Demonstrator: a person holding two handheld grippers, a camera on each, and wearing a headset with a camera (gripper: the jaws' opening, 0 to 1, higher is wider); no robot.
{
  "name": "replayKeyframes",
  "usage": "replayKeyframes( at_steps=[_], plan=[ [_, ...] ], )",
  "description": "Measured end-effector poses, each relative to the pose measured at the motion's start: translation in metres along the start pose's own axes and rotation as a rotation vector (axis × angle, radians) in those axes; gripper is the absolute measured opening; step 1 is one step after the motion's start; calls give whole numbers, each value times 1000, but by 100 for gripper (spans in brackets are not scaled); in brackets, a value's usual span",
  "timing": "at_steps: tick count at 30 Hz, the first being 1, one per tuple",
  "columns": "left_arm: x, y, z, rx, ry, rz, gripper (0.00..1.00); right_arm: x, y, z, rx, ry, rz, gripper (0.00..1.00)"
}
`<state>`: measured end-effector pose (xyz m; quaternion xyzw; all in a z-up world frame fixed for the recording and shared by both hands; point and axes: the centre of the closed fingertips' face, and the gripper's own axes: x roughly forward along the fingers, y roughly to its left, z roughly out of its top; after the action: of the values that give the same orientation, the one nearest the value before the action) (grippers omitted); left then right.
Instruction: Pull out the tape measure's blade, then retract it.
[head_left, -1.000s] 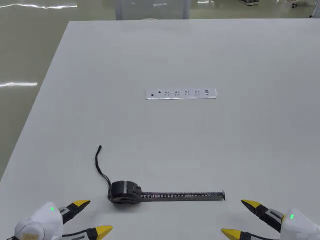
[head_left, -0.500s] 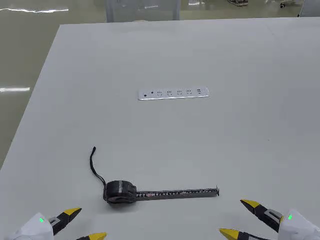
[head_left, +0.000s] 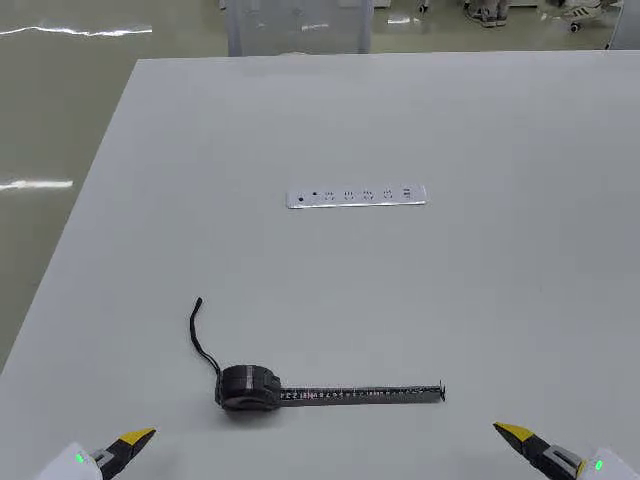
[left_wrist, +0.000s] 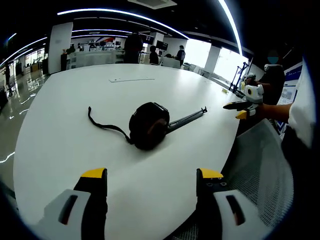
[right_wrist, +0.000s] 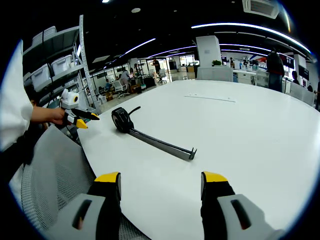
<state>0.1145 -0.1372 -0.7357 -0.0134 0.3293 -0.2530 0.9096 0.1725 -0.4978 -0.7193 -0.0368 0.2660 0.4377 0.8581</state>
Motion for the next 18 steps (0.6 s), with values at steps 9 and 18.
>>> replayKeyframes(
  at_steps=[9,18],
  plan=[
    [-6,-1,-3,-8,-3,15,75,-7,1,-5,12,-8,-7,65],
    [-11,-3,-9,-23,-3,20,79,-13,3,-6,20,-15,-22,66]
  ],
)
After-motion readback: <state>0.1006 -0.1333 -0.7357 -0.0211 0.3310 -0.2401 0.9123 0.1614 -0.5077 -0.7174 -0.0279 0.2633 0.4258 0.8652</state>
